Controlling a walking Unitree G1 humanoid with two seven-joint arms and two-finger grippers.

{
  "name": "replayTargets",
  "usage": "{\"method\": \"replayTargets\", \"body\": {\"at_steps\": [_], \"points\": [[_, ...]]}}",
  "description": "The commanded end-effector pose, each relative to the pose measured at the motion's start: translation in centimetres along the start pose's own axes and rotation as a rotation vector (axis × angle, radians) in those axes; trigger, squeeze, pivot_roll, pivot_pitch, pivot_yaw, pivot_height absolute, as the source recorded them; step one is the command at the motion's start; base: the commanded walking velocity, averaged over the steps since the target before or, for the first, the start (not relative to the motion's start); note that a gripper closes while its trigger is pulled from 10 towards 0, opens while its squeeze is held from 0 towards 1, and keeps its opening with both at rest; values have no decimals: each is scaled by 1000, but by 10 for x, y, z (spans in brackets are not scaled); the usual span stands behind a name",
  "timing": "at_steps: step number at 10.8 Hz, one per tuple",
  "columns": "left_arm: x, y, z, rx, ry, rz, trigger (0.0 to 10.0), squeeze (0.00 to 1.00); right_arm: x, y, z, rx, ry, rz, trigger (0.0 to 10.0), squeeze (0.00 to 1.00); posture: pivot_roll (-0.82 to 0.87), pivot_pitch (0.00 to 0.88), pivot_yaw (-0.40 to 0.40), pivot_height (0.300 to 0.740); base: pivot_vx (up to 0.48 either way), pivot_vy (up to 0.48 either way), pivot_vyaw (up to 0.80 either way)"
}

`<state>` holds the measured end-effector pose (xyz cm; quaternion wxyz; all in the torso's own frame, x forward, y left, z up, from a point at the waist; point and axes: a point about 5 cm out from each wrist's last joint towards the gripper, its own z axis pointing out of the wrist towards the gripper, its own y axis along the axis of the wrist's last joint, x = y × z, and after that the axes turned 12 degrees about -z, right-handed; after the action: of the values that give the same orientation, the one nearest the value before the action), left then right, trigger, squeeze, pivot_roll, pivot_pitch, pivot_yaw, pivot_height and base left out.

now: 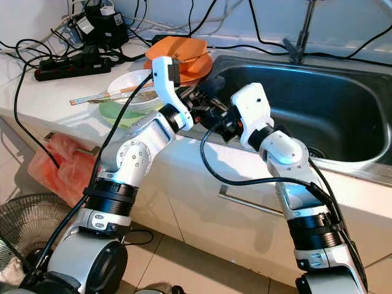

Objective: Kitchen organization

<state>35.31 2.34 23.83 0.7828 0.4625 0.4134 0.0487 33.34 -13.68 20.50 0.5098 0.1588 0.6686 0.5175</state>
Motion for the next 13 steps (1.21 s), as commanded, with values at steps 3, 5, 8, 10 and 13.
{"method": "replayTargets", "body": {"at_steps": [3, 5, 8, 10, 13], "points": [[-17, 5, 6, -21, -45, -4, 0, 0, 3, 0, 4, 1, 42, -15, 0, 0, 94, 35, 122, 740, 0, 0, 0], [-18, 6, 6, -28, -44, -3, 0, 0, 3, -3, 6, 12, 54, -22, 0, 0, 95, 35, 116, 740, 0, 0, 0], [-19, 6, 4, -26, -19, 57, 0, 0, -5, -16, 3, 65, 32, -19, 0, 0, 91, 36, 107, 740, 0, 0, 0], [-17, 4, 4, -17, 6, 61, 0, 0, -6, -18, 3, 76, 12, -23, 0, 0, 90, 38, 105, 740, 0, 0, 0], [-16, 4, 4, -7, 41, 105, 4941, 0, -10, -19, 4, 79, -4, -30, 0, 0, 90, 40, 99, 740, 0, 0, 0]]}}
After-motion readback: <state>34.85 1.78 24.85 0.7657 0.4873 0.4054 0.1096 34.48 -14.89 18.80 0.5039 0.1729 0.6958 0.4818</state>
